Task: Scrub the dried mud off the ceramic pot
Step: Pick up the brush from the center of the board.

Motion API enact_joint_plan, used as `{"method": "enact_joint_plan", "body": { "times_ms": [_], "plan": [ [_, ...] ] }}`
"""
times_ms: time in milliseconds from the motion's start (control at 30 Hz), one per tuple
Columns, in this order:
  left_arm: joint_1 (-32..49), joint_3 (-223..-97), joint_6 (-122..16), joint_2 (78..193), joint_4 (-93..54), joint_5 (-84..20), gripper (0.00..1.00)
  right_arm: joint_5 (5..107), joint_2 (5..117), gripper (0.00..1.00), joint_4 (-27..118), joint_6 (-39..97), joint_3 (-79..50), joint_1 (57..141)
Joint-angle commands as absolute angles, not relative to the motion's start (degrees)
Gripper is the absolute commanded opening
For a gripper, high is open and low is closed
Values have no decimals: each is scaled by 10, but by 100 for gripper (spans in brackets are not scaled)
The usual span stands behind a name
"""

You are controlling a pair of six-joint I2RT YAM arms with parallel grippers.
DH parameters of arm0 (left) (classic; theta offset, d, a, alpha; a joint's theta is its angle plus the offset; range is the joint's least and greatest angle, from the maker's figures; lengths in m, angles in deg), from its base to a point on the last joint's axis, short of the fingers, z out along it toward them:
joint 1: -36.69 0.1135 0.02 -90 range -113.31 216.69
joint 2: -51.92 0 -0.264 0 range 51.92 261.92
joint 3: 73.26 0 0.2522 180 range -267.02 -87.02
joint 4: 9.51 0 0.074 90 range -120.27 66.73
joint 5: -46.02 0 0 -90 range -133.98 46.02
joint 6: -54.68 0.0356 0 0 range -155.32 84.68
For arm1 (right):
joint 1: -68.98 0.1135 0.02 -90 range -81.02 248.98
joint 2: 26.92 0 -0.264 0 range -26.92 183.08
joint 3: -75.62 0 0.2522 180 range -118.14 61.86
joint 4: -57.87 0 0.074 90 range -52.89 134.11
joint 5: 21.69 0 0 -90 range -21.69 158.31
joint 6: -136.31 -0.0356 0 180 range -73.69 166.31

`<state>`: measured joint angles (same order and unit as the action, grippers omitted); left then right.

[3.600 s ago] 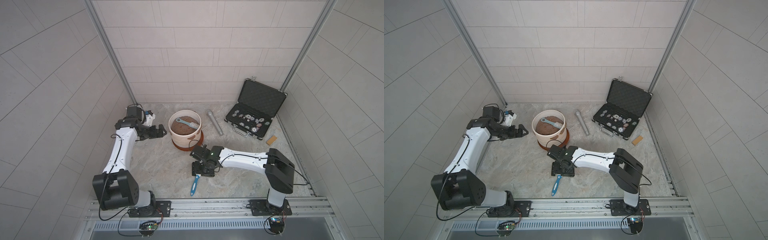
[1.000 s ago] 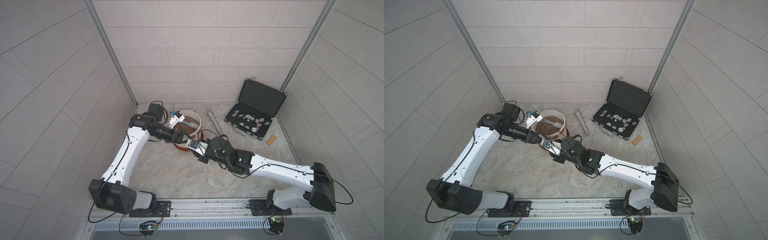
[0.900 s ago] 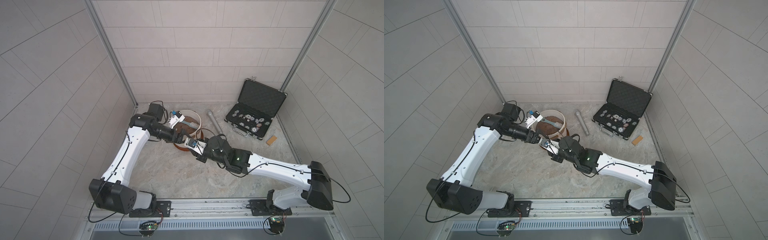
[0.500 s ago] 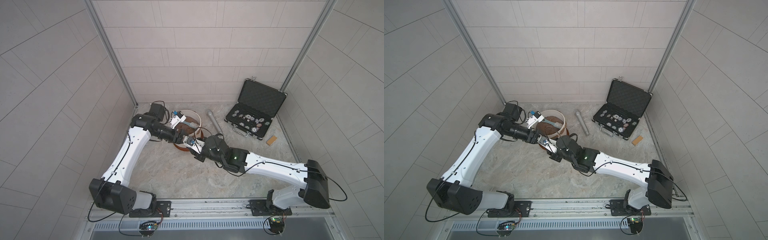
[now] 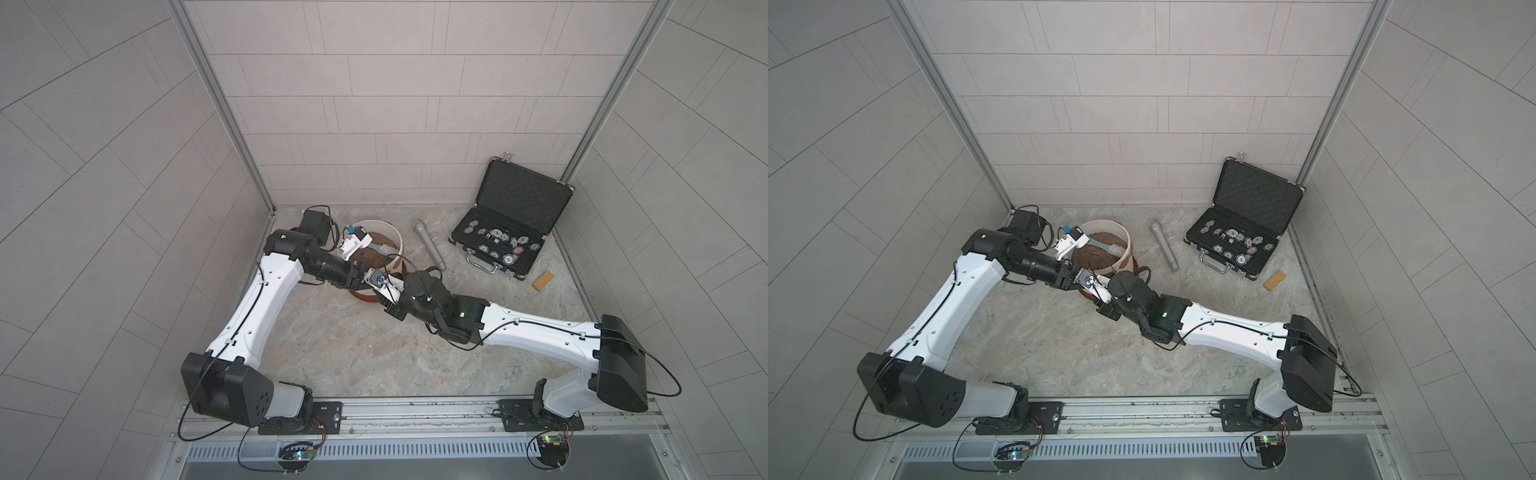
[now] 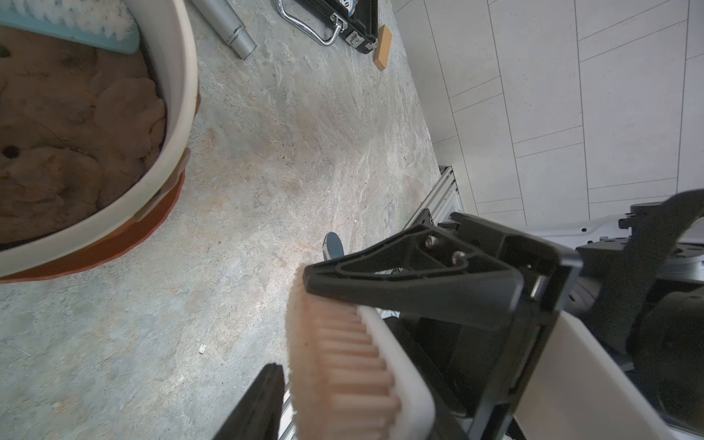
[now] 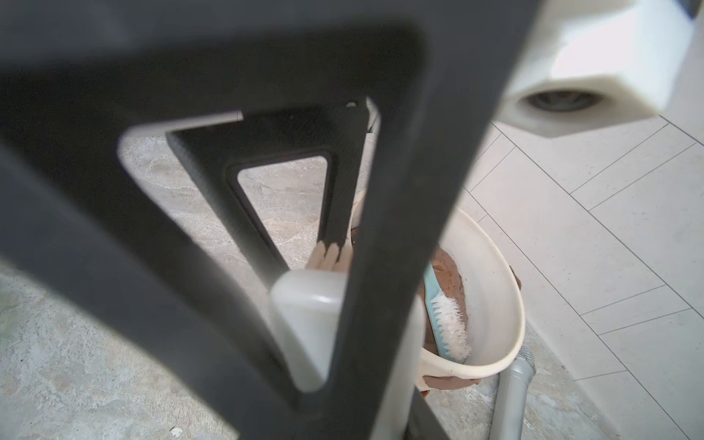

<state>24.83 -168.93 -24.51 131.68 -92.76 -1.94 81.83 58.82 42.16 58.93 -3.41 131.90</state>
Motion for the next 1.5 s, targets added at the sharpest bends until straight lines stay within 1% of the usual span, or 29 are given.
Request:
{"method": "enact_joint_plan", "body": {
  "times_ms": [0, 67, 167, 200, 300, 367, 433, 500, 633, 667, 733, 767, 800, 900, 967, 1033, 1100, 1167, 1267, 1367, 1467],
  "plan": [
    [251, -1691, -245, 1328, -927, -36, 46, 786, 589, 41, 448, 581, -51, 1319],
    [250, -1700, -248, 1330, -928, -38, 43, 759, 588, 42, 446, 584, -50, 1320],
    [251, -1708, -245, 1331, -932, -31, 43, 727, 585, 44, 436, 587, -48, 1321],
    [250, -1707, -244, 1331, -933, -29, 42, 728, 582, 44, 436, 587, -45, 1322],
    [250, -1704, -241, 1330, -933, -24, 38, 737, 574, 45, 447, 584, -36, 1322],
    [250, -1704, -240, 1330, -935, -21, 35, 750, 570, 47, 454, 578, -35, 1322],
    [250, -1707, -235, 1328, -940, -15, 29, 762, 568, 53, 454, 576, -34, 1322],
    [251, -1712, -228, 1327, -949, -7, 25, 778, 564, 57, 451, 573, -32, 1322],
    [252, -1719, -221, 1326, -957, -3, 24, 801, 549, 65, 444, 570, -16, 1321],
    [251, -1720, -221, 1327, -957, -5, 24, 804, 541, 68, 440, 565, -11, 1321],
    [251, -1721, -221, 1329, -957, -14, 24, 805, 518, 80, 427, 544, 4, 1321],
    [251, -1722, -221, 1330, -956, -20, 24, 804, 504, 93, 419, 531, 14, 1321],
    [252, -1724, -221, 1331, -956, -25, 25, 805, 488, 99, 406, 508, 22, 1320],
    [252, -1727, -219, 1334, -956, -31, 24, 789, 423, 100, 342, 403, 38, 1305],
    [252, -1730, -217, 1336, -957, -24, 25, 706, 379, 100, 311, 327, 55, 1266],
    [252, -1734, -216, 1339, -961, -10, 25, 586, 340, 100, 296, 238, 81, 1198],
    [252, -1740, -213, 1344, -966, 4, 24, 460, 307, 100, 310, 150, 120, 1120],
    [252, -1746, -211, 1349, -973, 20, 24, 365, 264, 100, 357, 81, 177, 1066],
    [252, -1753, -209, 1357, -979, 45, 25, 311, 215, 100, 450, 15, 253, 1055],
    [252, -1766, -203, 1367, -989, 73, 24, 243, 219, 99, 540, -46, 311, 1050],
    [252, -1773, -197, 1369, -996, 99, 24, 233, 224, 98, 599, -85, 340, 1051]
  ]
}}
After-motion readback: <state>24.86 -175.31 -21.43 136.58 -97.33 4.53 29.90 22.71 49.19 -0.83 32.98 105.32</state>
